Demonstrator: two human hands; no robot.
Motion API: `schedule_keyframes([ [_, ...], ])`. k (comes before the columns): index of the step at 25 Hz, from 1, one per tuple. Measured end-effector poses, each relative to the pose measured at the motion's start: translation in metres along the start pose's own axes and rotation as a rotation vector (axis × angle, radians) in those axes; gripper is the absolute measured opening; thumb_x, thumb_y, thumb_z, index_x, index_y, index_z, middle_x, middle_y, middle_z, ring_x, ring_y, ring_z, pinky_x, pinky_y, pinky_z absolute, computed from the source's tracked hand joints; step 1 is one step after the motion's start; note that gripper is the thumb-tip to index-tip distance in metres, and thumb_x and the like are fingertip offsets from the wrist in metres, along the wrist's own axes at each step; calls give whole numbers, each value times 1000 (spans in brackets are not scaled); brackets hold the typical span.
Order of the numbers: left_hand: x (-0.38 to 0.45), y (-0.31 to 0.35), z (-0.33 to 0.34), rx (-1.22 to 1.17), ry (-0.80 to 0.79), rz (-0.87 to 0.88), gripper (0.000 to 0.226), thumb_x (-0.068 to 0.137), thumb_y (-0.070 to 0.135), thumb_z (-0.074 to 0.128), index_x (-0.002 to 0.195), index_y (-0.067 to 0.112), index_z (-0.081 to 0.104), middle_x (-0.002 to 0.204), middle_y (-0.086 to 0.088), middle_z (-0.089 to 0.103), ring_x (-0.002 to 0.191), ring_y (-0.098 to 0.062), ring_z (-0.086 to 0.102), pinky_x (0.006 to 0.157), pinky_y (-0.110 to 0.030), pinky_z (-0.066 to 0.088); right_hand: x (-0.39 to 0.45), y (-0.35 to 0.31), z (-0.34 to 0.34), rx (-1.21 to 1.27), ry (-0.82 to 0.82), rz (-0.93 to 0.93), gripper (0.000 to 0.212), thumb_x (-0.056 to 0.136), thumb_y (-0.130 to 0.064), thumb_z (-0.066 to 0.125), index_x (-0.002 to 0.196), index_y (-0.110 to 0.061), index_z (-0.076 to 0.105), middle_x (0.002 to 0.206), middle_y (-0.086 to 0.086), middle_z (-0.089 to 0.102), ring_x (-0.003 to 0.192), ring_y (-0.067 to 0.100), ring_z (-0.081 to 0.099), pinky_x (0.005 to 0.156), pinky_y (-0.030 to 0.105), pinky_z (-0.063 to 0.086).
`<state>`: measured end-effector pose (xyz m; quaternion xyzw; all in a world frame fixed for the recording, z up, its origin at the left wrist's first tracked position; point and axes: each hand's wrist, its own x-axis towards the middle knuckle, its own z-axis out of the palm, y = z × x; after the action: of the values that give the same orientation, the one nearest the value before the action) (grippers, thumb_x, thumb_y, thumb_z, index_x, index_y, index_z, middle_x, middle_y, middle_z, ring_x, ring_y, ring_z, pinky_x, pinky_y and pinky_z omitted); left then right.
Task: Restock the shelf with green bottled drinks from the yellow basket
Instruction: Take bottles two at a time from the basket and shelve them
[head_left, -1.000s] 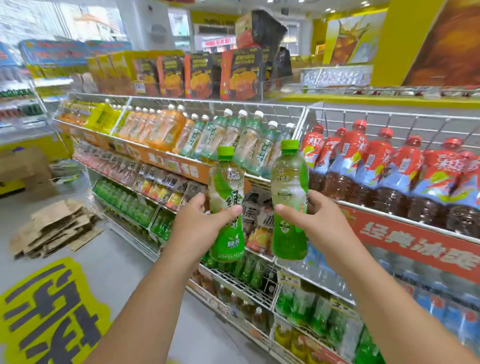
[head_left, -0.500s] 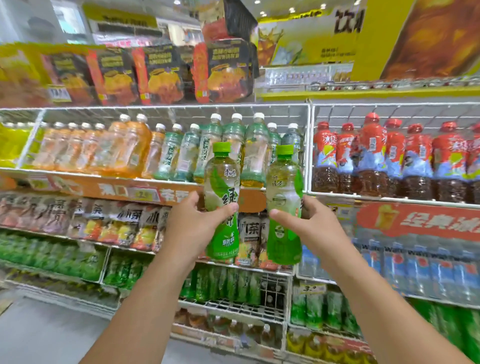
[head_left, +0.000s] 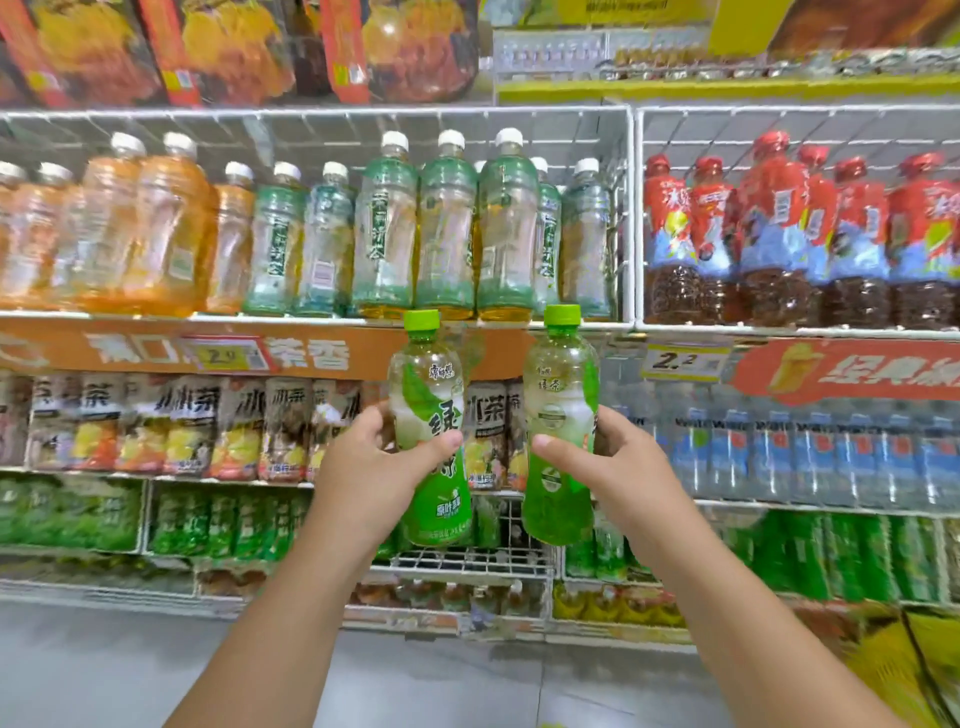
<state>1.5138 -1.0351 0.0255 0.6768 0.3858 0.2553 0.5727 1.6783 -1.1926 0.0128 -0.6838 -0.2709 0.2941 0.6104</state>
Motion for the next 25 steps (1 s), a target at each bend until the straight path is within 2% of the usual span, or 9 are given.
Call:
schedule_keyframes([
  [2, 4, -24, 6, -16, -18, -33, 28, 79, 31, 86, 98, 30, 65, 86, 23, 70, 74, 20, 62, 57, -5, 44, 2, 23, 4, 3, -18, 31, 33, 82, -38, 84, 111, -32, 68, 90, -33, 72, 88, -9, 66, 70, 8, 49],
  [3, 9, -42, 9, -8, -30, -55, 28, 78, 30, 87, 97, 31, 66, 84, 23, 71, 77, 19, 63, 61, -7, 46, 2, 37, 7, 2, -14, 59, 27, 83, -33, 83, 106, -32, 69, 85, -35, 72, 83, -11, 67, 63, 5, 48],
  [4, 14, -57, 12, 2, -39, -79, 30, 77, 30, 88, 99, 31, 67, 86, 23, 74, 83, 14, 66, 67, -12, 50, 2, 52, 11, -18, -10, 85, 23, 84, -29, 83, 102, -33, 70, 84, -34, 72, 82, -10, 68, 62, 5, 48],
  [7, 26, -118, 18, -6, -82, -155, 39, 74, 25, 89, 107, 28, 70, 98, 14, 78, 94, -3, 73, 82, -30, 57, 2, 109, 27, -30, 25, 186, 29, 81, -26, 85, 107, -32, 72, 96, -18, 78, 90, 1, 73, 73, 17, 55],
  [10, 34, -181, 21, -23, -123, -243, 44, 72, 16, 90, 110, 24, 69, 102, 10, 78, 98, -9, 73, 89, -36, 57, 0, 167, 46, 7, 47, 274, 31, 82, -16, 83, 109, -27, 72, 99, -12, 79, 93, 5, 74, 72, 16, 56],
  [16, 39, -298, 36, -54, -233, -395, 41, 75, 6, 86, 107, 24, 68, 99, 7, 79, 91, -9, 75, 80, -31, 56, -10, 280, 82, 69, 80, 422, 37, 83, -2, 80, 109, -26, 70, 100, -14, 79, 94, 2, 74, 77, 14, 54],
  [19, 58, -355, 50, -46, -256, -441, 41, 76, 7, 86, 108, 24, 69, 101, 5, 79, 92, -11, 75, 81, -33, 57, 1, 334, 91, 97, 123, 474, 34, 83, 0, 79, 106, -23, 71, 95, -11, 80, 88, 4, 75, 71, 14, 53],
  [21, 74, -378, 61, -37, -231, -440, 40, 76, 5, 86, 108, 22, 69, 100, 5, 79, 91, -10, 75, 80, -32, 57, 16, 359, 91, 96, 164, 476, 30, 82, -1, 80, 104, -19, 72, 91, -8, 80, 83, 5, 74, 68, 13, 52],
  [25, 123, -425, 96, -29, -218, -366, 36, 78, 3, 84, 105, 21, 69, 94, 10, 79, 85, -4, 74, 69, -18, 56, 71, 411, 83, 47, 199, 418, 27, 82, -5, 81, 105, -17, 73, 92, -6, 80, 82, 4, 73, 68, 14, 52],
])
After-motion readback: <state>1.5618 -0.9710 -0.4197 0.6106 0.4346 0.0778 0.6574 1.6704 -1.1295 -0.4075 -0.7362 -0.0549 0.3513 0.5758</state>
